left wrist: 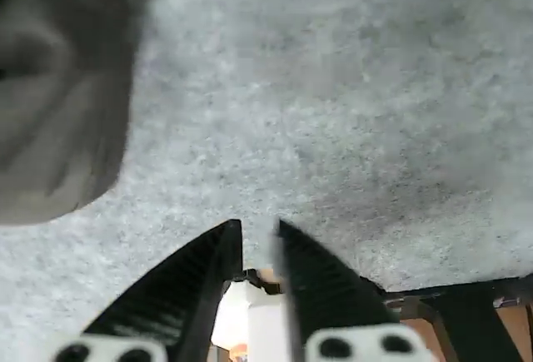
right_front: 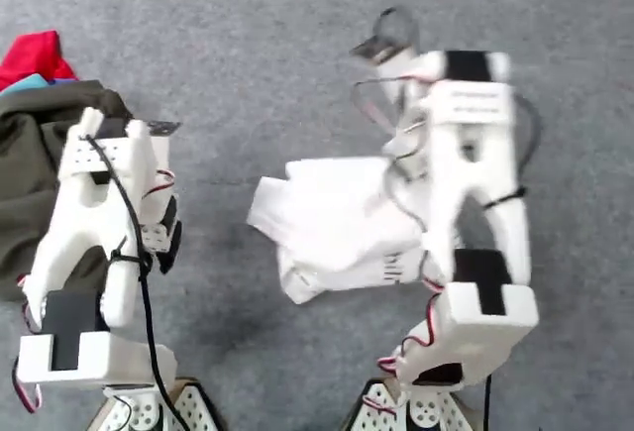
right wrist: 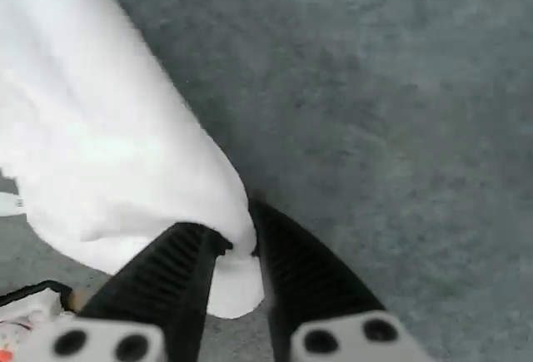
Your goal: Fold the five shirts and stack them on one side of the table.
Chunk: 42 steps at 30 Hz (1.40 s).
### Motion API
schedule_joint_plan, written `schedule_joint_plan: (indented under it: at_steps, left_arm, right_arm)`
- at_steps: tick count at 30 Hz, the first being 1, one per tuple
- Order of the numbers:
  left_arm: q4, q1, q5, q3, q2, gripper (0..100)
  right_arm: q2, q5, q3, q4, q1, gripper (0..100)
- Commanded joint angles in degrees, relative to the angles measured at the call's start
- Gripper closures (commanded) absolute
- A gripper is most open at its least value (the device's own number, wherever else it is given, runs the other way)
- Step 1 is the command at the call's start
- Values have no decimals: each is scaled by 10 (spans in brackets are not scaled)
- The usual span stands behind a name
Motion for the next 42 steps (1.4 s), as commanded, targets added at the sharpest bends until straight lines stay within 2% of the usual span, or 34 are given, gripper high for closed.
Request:
schedule_joint_plan:
  at_steps: [1,6,11,14,18,20,22,25,28,33,39,42]
  left_arm:
    - [3,37,-5,0,-17,970]
    - [-40,88,-3,-4,-17,971]
    - [-118,153,-3,-4,-17,971]
    - [-164,199,-2,-14,-17,971]
    - [-184,268,3,-89,-16,970]
    - [-197,297,35,-135,-9,968]
    - [-215,316,80,-178,15,924]
    - [-235,333,145,-235,81,790]
    - [-219,352,212,-314,158,689]
    - [-178,383,272,-478,261,679]
    - [-90,386,268,-638,324,679]
    - [-65,395,232,-690,344,679]
  right_arm:
    - [-2,6,-58,6,77,985]
    - [-1,9,-11,-1,177,985]
    - [-1,73,119,-14,250,985]
    - [-1,94,202,-66,299,985]
    - [-2,114,299,-145,350,984]
    - [-2,112,343,-182,367,984]
    - [-2,110,393,-210,376,984]
    - [-7,110,451,-242,396,984]
    - [-4,113,473,-268,430,984]
    - [-1,112,507,-324,455,984]
    - [-2,110,537,-363,454,984]
    - [-2,109,538,-366,447,984]
